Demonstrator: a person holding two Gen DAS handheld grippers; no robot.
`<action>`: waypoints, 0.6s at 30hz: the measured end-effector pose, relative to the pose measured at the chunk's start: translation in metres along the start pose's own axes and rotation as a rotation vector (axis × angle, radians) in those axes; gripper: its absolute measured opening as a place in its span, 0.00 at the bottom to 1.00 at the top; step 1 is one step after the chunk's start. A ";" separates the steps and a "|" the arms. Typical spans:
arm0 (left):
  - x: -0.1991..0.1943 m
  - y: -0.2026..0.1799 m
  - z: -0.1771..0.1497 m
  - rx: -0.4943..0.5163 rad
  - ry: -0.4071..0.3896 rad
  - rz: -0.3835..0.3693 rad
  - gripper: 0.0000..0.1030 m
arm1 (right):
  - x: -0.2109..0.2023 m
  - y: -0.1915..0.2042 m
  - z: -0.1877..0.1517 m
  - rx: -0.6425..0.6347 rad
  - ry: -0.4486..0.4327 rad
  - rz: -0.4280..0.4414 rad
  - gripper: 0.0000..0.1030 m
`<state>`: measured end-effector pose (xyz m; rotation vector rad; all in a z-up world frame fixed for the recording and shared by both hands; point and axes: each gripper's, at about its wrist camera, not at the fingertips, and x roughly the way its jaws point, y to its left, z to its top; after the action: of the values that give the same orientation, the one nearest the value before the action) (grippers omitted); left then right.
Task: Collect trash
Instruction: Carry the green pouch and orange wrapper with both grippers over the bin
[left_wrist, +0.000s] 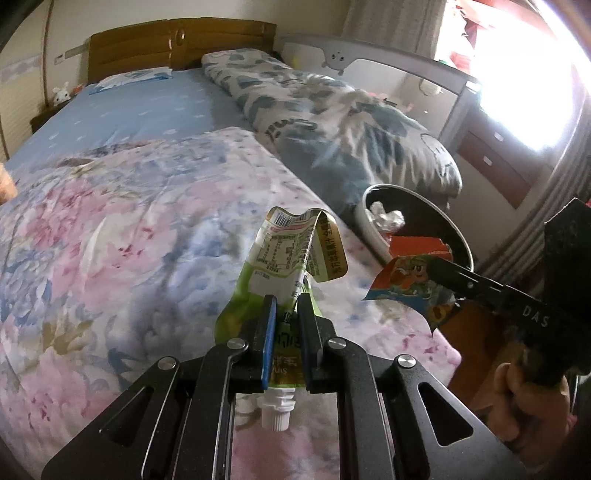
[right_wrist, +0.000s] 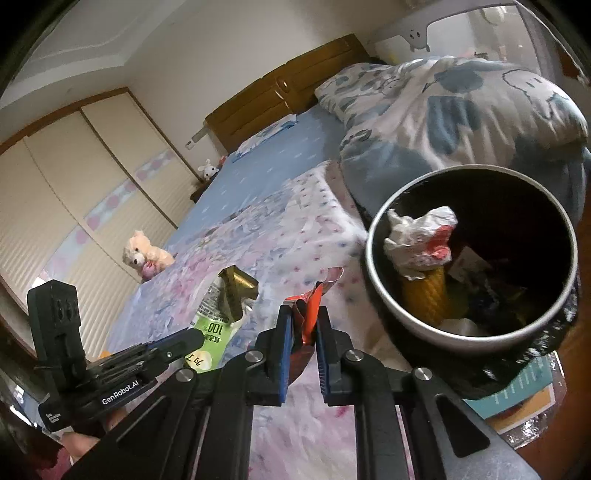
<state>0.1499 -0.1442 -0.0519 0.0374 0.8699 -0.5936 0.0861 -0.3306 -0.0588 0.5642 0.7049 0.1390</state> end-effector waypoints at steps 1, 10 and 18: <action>0.000 -0.002 0.001 0.003 0.001 -0.004 0.10 | -0.002 -0.002 0.000 0.003 -0.004 -0.001 0.11; 0.004 -0.027 0.008 0.039 0.009 -0.020 0.10 | -0.022 -0.018 0.003 0.026 -0.044 -0.015 0.11; 0.007 -0.048 0.017 0.070 0.011 -0.030 0.10 | -0.038 -0.035 0.006 0.057 -0.076 -0.040 0.11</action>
<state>0.1407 -0.1925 -0.0361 0.0910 0.8610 -0.6519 0.0589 -0.3749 -0.0517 0.6062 0.6476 0.0604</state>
